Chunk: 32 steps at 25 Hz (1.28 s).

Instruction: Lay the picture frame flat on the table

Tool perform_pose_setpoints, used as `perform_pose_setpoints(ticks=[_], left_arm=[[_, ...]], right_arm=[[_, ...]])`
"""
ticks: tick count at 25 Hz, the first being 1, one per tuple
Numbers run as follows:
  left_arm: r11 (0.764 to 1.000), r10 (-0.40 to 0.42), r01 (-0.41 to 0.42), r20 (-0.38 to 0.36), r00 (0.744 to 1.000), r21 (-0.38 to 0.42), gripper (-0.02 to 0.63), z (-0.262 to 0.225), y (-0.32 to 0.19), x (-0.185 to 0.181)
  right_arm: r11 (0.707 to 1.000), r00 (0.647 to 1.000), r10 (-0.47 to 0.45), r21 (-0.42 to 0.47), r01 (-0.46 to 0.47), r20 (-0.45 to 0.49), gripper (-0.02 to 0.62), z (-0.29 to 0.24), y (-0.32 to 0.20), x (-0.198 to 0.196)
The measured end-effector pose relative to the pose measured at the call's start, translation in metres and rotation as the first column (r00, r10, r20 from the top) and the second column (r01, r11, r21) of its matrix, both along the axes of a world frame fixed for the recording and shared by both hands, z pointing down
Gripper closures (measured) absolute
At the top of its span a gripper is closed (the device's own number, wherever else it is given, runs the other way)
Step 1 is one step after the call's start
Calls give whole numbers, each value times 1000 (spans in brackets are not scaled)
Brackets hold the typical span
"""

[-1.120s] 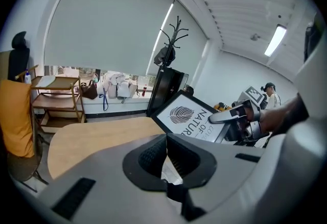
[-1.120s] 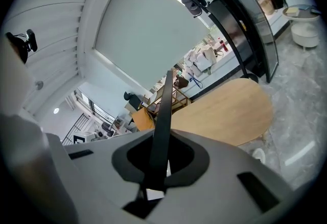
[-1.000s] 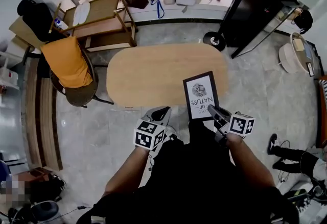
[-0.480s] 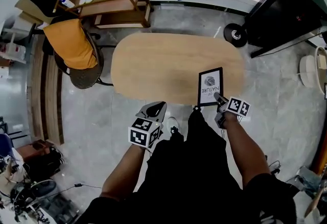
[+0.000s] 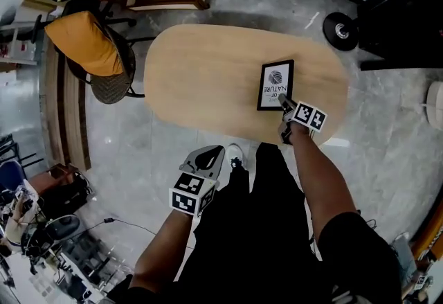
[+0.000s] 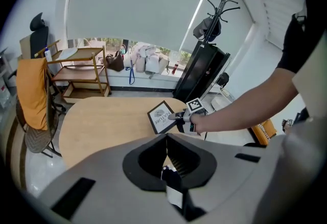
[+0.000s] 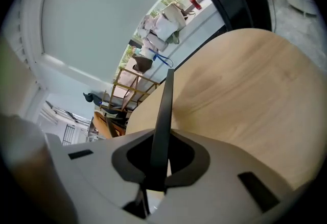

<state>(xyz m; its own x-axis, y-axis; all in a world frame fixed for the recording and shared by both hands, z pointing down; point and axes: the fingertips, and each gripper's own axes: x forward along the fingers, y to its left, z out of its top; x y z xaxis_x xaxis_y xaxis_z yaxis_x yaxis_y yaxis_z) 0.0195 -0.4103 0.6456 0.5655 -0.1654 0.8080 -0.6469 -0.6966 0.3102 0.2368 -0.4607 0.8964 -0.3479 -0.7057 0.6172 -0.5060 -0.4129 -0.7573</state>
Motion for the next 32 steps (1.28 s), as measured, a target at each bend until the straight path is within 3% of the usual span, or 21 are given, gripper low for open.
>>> perform_pose_setpoints(ticks=[6,10,12,14,17,18,19,21,23,26,27,28,29,31,32], left_arm=[[993,-81,86,62,995,-85,601,19,26,-16],[987,-107,115,81,991,-109,600,26,38,-27],[985,-126,135,87,988,-108,601,28,39,-33],[983,-141,150,87,986,-102,601,28,40,-40],[984,-147,154,82,986,-87,601,23,39,-48],[984,-148,154,79,986,-85,601,21,39,-51],[985,-145,151,76,986,-82,601,19,40,-53],[988,-134,139,69,989,-74,601,16,40,-57],[989,-124,128,66,990,-71,601,16,44,-62],[993,-98,102,56,994,-67,601,13,49,-66],[994,-87,90,54,995,-65,601,11,50,-67],[995,-76,79,52,996,-64,601,10,52,-68],[996,-67,70,51,996,-62,601,9,53,-69],[997,-54,57,48,997,-56,601,7,54,-72],[997,-50,52,46,998,-52,601,7,54,-73]], right_arm=[[988,993,-108,-116,102,-43,556,55,12,-12],[951,960,-268,-184,249,-84,371,81,25,-19],[911,914,-386,-210,356,-127,310,88,29,-26],[852,848,-505,-251,459,-164,266,93,37,-35],[705,670,-700,-386,594,-248,261,104,56,-38],[668,625,-736,-429,608,-260,248,107,61,-37],[647,603,-753,-460,608,-262,238,108,64,-36],[640,599,-757,-478,601,-260,230,107,65,-38],[666,628,-734,-457,589,-259,230,102,62,-40],[763,767,-613,-396,511,-190,230,92,61,-43],[777,790,-589,-390,495,-171,230,90,63,-45],[769,783,-598,-395,502,-170,230,88,66,-47],[744,750,-635,-409,529,-185,230,88,70,-48],[678,650,-720,-440,589,-241,230,88,76,-49],[663,616,-739,-449,598,-271,230,88,78,-47]])
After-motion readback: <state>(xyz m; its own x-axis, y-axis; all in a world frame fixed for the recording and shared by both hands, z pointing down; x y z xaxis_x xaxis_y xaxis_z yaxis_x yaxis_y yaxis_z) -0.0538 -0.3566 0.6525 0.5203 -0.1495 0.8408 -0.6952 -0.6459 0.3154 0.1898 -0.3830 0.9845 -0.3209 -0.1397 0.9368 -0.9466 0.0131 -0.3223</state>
